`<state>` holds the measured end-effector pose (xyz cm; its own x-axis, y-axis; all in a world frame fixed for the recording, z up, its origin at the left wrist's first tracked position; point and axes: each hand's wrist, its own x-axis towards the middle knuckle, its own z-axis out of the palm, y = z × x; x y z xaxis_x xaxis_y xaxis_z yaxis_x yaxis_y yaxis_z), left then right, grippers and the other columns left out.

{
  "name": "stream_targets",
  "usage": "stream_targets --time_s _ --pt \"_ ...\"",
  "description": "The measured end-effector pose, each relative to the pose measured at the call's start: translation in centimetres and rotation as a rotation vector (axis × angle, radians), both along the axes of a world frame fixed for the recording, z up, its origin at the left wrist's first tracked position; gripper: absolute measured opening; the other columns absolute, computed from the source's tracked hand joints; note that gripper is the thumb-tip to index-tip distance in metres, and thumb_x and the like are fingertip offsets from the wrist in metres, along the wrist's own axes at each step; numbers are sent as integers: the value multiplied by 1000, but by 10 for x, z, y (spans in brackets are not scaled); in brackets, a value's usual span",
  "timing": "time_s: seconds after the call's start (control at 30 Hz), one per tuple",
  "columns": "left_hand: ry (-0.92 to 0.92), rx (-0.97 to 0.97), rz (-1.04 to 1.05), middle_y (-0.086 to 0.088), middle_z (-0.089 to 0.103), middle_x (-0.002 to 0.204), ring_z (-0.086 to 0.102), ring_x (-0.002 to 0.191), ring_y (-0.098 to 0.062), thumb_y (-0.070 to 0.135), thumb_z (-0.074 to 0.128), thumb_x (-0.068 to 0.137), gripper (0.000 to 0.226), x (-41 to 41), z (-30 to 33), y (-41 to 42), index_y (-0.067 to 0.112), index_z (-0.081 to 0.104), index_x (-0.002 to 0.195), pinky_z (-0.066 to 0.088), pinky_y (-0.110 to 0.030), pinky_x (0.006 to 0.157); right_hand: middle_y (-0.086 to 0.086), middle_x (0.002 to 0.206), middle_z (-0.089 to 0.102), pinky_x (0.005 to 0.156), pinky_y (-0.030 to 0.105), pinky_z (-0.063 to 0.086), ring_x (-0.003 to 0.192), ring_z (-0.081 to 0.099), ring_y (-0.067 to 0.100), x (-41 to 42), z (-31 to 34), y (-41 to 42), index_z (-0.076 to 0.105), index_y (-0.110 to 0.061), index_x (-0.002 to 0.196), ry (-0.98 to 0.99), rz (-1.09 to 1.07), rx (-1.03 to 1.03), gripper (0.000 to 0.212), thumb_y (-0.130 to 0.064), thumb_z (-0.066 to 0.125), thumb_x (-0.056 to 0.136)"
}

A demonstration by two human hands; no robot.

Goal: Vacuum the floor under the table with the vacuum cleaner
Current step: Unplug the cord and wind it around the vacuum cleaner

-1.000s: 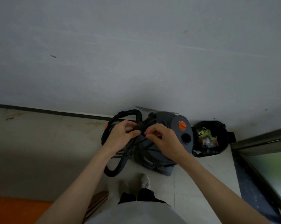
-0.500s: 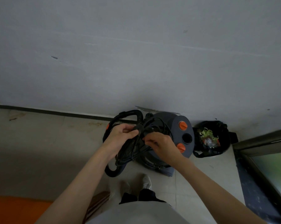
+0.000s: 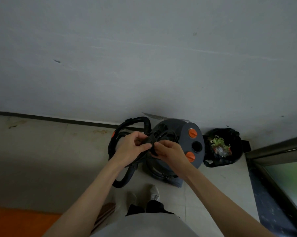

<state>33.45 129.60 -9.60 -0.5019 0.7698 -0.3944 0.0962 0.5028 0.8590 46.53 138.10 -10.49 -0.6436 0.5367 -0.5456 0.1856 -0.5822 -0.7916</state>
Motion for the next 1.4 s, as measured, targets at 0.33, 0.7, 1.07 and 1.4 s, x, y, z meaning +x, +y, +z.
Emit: stream_targets --time_s 0.33,0.7,1.07,1.4 --pt "-71 65 128 5 65 91 63 89 -11 7 70 81 18 -1 3 -7 18 61 92 49 -15 78 -3 89 68 78 16 51 81 65 -1 5 8 2 64 -20 97 7 276 550 32 10 55 89" --pt "308 43 -64 3 65 95 60 89 -9 18 69 84 19 4 14 -3 15 62 101 46 -17 75 -7 73 58 60 10 42 59 51 -7 -6 23 -1 64 -22 84 -65 106 544 17 -9 57 93" --pt "568 -79 -188 -3 58 112 54 104 -14 15 61 89 26 8 8 -7 13 53 114 46 -24 85 -8 62 58 50 9 38 46 50 -8 -26 21 -14 64 -18 74 -198 27 406 19 -11 62 91" --pt "438 -55 -198 0 59 110 55 101 -12 13 62 88 27 13 4 -11 13 49 112 45 -22 82 0 56 44 50 23 34 50 39 11 -29 18 -4 45 -16 61 -354 112 213 35 -12 68 87"
